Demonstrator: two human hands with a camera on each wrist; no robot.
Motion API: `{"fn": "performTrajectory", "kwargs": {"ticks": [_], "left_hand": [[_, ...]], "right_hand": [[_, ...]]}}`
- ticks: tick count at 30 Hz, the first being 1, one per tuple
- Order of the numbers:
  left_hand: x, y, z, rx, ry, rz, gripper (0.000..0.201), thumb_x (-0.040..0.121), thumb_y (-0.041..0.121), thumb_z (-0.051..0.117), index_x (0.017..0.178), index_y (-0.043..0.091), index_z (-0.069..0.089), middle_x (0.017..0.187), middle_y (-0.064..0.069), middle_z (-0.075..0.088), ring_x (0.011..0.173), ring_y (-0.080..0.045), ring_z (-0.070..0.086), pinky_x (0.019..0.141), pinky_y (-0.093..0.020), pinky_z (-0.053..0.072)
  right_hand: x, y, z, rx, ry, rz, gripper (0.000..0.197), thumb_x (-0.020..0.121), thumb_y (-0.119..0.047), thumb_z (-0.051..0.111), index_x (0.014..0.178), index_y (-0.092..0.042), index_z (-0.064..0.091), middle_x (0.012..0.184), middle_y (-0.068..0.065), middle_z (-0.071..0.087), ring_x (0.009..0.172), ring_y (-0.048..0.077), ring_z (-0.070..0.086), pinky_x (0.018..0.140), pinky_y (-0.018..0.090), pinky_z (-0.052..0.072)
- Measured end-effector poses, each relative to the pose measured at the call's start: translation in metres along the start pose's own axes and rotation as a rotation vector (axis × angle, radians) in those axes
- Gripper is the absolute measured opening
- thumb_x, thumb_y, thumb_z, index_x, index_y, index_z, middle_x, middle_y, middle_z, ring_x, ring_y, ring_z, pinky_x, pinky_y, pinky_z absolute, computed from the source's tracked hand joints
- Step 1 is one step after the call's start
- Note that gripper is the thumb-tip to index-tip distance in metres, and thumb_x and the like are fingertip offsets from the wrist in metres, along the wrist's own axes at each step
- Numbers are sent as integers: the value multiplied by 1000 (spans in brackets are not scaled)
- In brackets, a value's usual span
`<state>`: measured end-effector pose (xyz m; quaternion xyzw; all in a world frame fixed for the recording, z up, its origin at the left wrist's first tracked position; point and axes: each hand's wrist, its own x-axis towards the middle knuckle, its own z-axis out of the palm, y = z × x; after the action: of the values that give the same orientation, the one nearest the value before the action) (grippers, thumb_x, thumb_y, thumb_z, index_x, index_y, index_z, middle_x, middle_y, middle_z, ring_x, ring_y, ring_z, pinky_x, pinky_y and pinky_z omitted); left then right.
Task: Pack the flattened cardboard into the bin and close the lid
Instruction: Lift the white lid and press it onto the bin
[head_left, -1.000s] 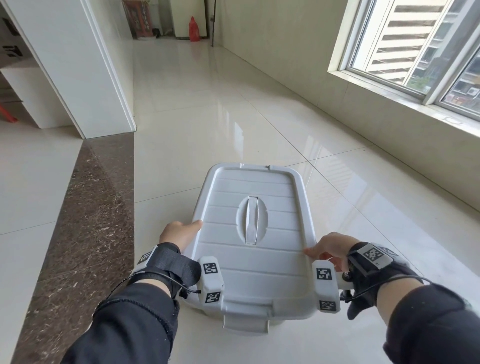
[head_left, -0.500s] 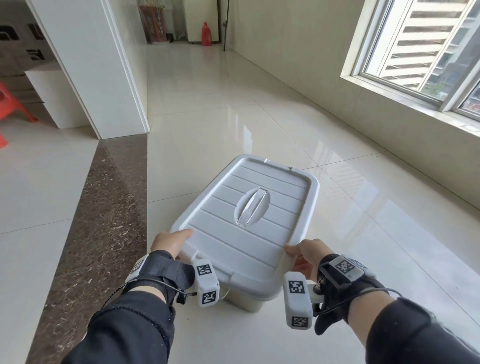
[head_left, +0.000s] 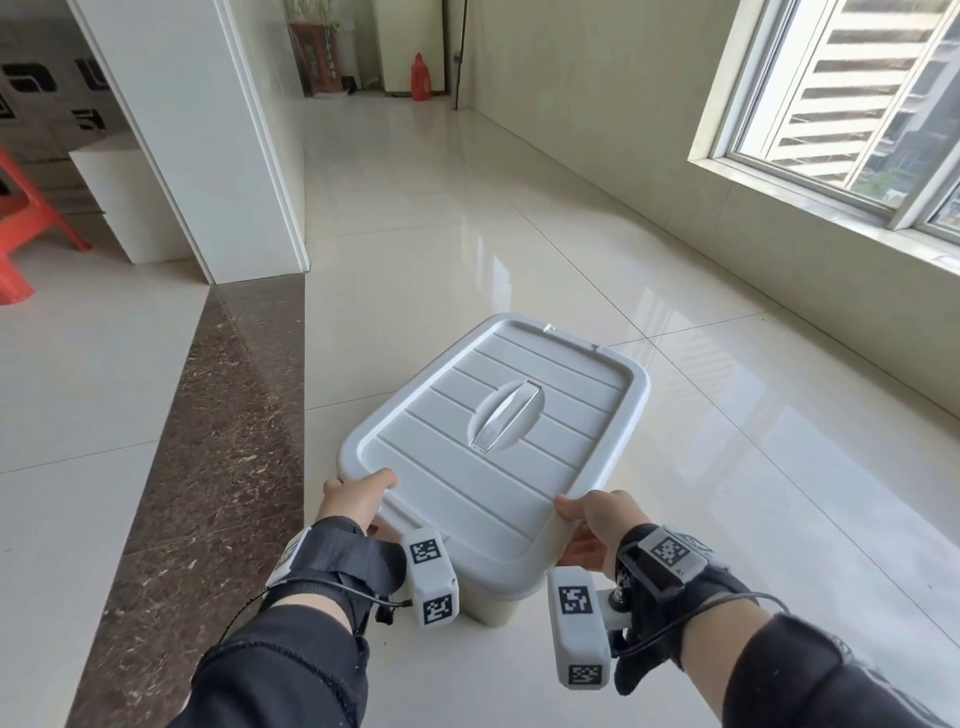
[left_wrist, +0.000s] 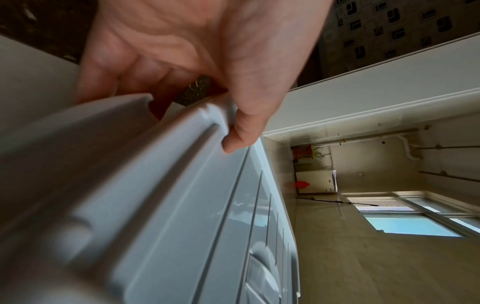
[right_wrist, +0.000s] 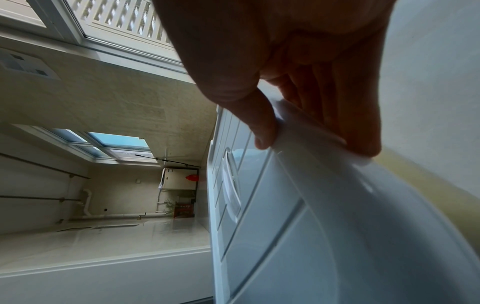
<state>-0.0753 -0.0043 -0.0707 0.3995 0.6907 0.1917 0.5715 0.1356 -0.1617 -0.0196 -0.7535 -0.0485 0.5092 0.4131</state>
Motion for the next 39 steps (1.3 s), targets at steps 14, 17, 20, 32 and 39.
{"fn": "performTrajectory", "kwargs": {"ticks": [14,17,20,32,39], "left_hand": [[-49,31,1,179,156,79,17,75,7,65,69,1,50,93,-21,61,95,-38,65,87,-50,56],[-36,30,-1,192,126,54,20,73,5,66,87,-5,56,86,-20,62,91,-39,68,82,-52,57],[-23,29,-6,192,95,28,17,67,4,67,78,-3,56,94,-25,66,88,-41,69,81,-54,57],[-29,59,-20,753,101,101,25,89,16,60,73,-3,53,87,-14,60,91,-25,58,88,-31,49],[-26,68,-26,1058,116,201,47,100,26,39,138,-2,46,143,-15,49,130,-26,51,100,-27,41]], "right_hand": [[4,3,-3,26,-25,5,19,86,-7,64,85,10,56,73,26,62,58,35,64,66,50,59],[5,5,-2,21,-43,17,19,86,-6,64,87,12,57,69,25,63,55,34,64,67,49,59],[6,6,-2,-18,-62,39,18,83,-5,65,88,12,59,60,22,65,52,34,65,65,45,59],[29,-31,-85,-18,296,-34,46,78,-31,69,106,1,52,93,19,54,84,32,53,74,40,45],[27,-41,-119,-111,285,60,57,77,-35,70,117,-3,46,114,21,57,102,35,57,92,50,46]]}}
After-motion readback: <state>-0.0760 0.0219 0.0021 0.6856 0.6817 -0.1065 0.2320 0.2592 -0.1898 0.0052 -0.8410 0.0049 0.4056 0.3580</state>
